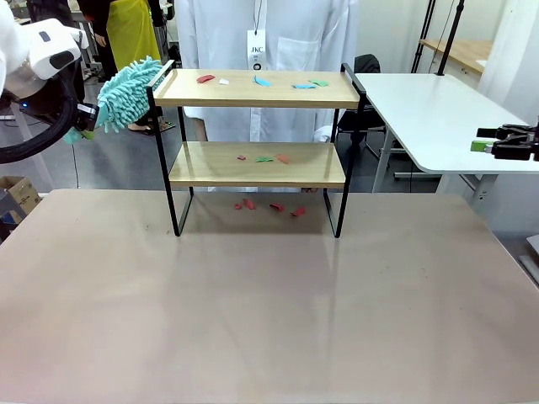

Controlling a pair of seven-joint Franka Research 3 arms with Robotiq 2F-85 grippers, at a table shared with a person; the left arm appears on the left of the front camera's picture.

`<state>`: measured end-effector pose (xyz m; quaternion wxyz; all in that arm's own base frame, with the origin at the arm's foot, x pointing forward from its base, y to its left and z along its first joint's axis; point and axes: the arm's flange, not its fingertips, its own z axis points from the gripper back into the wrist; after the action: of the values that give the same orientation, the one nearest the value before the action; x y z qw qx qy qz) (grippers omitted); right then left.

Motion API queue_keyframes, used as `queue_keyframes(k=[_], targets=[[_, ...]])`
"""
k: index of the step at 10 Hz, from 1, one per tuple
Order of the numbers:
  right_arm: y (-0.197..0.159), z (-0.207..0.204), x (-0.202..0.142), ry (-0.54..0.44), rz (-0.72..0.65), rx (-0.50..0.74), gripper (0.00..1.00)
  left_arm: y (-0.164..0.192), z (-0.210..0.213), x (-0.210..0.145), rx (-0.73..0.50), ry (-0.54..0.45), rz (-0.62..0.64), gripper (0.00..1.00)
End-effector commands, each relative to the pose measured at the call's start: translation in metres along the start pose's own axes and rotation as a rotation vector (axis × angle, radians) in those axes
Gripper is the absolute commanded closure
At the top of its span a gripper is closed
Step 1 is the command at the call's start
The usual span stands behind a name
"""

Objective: Clean the shelf.
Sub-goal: Clean the specific section of the Shelf indicated by the human with the Duster.

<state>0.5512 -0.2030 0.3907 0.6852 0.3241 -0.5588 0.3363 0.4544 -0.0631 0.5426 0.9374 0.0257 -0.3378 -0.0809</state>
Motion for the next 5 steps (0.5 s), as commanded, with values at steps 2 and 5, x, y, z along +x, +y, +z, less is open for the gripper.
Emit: queue_keyframes(k=[2,5], targets=[[0.001,-0.002,0.003,0.0,0.005,0.001,0.0,0.042,0.018,0.006,-0.03,0.064,-0.131,0.87],[0.001,-0.002,0.003,0.0,0.005,0.001,0.0,0.099,0.05,0.007,-0.044,0.124,-0.373,0.87]])
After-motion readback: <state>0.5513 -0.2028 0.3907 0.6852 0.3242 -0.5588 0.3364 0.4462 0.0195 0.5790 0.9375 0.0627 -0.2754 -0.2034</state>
